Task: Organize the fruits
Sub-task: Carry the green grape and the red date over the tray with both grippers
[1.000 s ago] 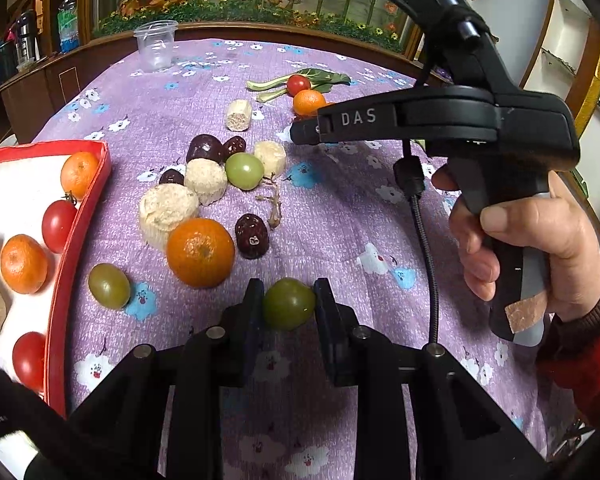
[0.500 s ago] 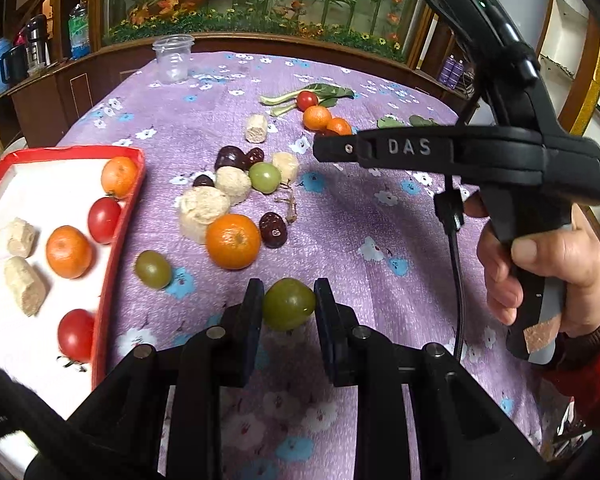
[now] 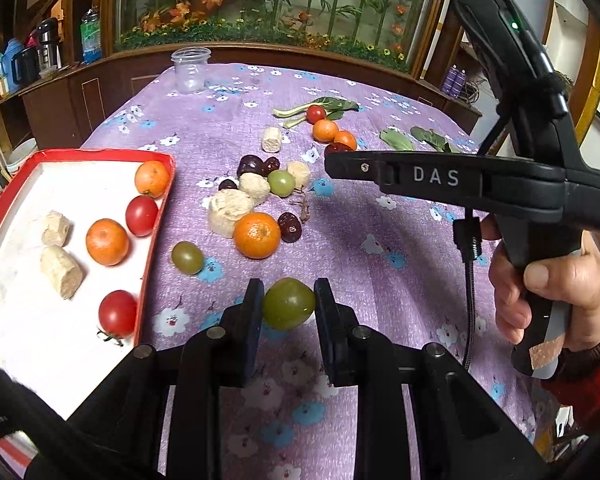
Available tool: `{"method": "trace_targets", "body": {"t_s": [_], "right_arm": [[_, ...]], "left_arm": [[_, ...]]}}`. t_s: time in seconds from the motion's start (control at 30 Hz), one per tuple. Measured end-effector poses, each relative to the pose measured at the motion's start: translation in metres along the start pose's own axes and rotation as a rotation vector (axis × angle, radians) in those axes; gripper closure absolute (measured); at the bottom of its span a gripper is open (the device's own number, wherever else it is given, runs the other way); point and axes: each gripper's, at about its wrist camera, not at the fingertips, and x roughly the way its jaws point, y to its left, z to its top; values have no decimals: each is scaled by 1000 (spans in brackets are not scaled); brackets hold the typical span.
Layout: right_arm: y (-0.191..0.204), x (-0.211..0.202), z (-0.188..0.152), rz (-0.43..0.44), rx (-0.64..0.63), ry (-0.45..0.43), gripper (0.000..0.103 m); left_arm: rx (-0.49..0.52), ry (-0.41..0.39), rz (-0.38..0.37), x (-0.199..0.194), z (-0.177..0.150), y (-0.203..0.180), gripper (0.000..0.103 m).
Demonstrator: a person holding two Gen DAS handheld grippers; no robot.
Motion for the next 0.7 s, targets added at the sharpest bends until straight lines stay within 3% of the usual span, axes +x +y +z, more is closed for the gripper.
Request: {"method": "trace_targets", "body": {"t_s": [0.7], "right_arm": [[53, -12, -4, 52, -53, 0, 83]], "left_arm": [[-45, -24, 65, -37, -11, 42, 80]]}}
